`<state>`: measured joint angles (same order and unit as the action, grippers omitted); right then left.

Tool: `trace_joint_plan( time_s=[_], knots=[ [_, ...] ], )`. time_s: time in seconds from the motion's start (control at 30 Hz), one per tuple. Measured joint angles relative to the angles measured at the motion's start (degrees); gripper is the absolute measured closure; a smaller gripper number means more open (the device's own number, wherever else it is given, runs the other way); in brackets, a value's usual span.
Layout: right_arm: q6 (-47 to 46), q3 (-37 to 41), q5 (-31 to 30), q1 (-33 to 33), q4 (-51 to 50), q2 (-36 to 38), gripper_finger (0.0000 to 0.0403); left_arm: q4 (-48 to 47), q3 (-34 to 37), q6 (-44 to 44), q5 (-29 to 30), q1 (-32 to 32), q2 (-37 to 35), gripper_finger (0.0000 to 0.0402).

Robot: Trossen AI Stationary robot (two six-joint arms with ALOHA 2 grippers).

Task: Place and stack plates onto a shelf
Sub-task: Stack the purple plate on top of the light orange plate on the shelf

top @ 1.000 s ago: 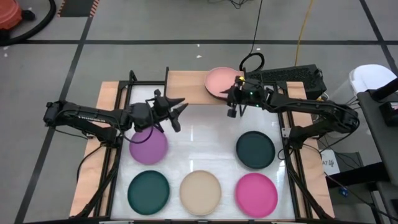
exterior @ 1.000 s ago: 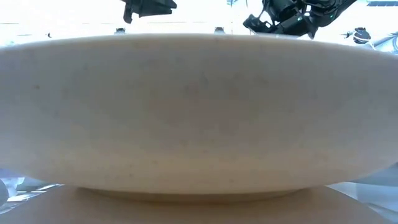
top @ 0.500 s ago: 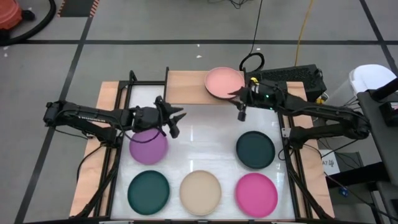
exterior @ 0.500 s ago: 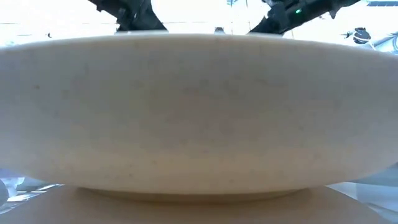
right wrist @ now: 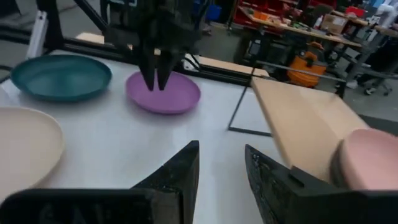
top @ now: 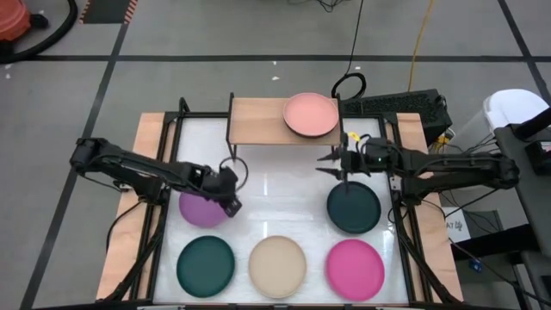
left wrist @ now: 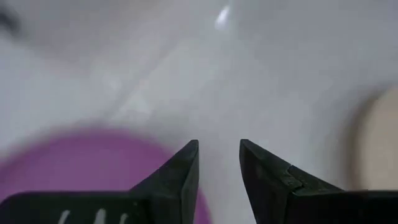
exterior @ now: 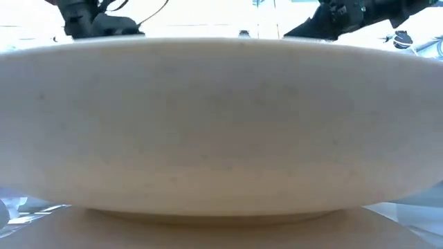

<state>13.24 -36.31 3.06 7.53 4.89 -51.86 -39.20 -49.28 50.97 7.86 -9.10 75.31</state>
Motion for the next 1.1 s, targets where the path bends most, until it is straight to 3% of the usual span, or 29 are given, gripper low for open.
trace_joint_plan(
  time_s=[0.13, 0.33, 0.63, 0.93, 1.1],
  knots=[
    [-0.55, 4.92, -0.11, -0.92, 6.50, 0.46, 0.0289, -4.22, -0.04, 8.88, -3.28, -1.25, 5.20, 0.0282],
    [-0.97, 9.41, -0.21, -0.94, 13.20, 0.73, 0.0289, -4.33, -0.60, 15.44, -7.69, -2.23, 10.84, 0.0282],
    [-0.56, 10.50, -0.23, -0.89, 14.85, 0.70, 0.0289, -8.44, -7.13, 16.38, -5.89, -3.58, 16.30, 0.0282],
    [-0.94, 10.53, -0.11, -0.90, 14.99, 0.70, 0.0289, -10.82, -8.06, 17.03, -6.80, -3.78, 23.57, 0.0284],
    [-1.01, 10.53, -0.06, -0.89, 15.12, 0.70, 0.0289, -11.44, -8.71, 14.75, -6.78, -3.78, 23.53, 0.0356]
  ],
)
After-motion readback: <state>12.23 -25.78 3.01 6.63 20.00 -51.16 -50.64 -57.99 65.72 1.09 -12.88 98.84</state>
